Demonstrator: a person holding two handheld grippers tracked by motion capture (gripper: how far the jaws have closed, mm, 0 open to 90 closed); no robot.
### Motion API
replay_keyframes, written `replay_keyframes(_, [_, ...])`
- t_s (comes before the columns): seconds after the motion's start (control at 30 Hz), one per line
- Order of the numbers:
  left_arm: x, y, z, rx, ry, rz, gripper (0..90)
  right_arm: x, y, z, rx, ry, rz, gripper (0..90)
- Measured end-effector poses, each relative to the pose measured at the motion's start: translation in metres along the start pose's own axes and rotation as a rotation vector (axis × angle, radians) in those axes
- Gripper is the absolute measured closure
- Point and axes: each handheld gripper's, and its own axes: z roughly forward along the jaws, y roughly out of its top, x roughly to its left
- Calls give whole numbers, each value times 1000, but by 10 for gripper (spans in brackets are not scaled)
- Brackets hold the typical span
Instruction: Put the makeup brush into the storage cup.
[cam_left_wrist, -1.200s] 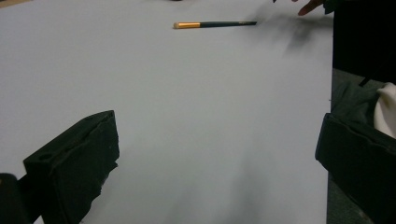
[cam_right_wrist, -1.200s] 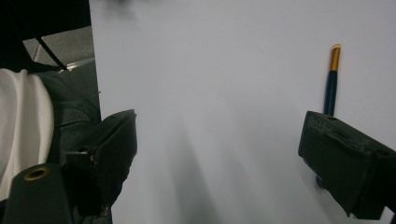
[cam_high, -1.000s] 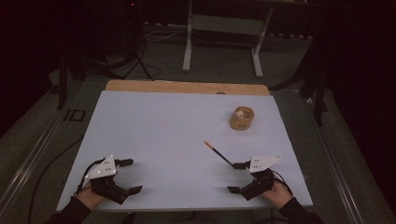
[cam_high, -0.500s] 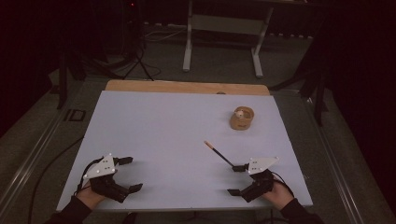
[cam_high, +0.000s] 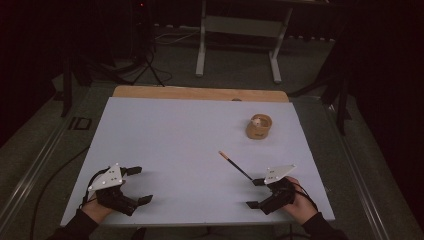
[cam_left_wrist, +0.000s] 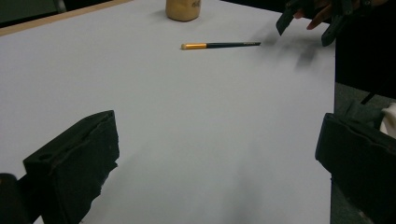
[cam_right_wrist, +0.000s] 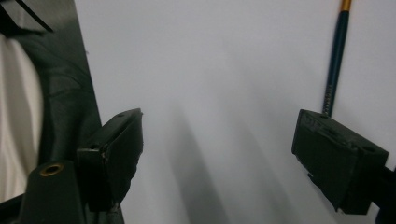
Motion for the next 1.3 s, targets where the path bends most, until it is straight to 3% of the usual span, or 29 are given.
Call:
replay_keyframes(0.43, [-1, 2, 1, 1, -11, 11, 3, -12, 11, 5, 190, -53, 87, 146])
replay_keyframes(0.5, [-1, 2, 1, 1, -12, 10, 3, -15, 14, 5, 210, -58, 128, 147])
replay_keyframes(0.63, [-2, 3, 2, 8, -20, 20, 3, -19, 18, 4, 223, -73, 162, 157])
replay_keyframes(0.93, [-2, 2, 2, 6, -18, 12, 3, -27, 34, 10, 291, -113, 173, 144])
replay_keyframes(1.3, [-3, 2, 4, 14, -29, 16, 3, -33, 55, 10, 323, -140, 208, 142])
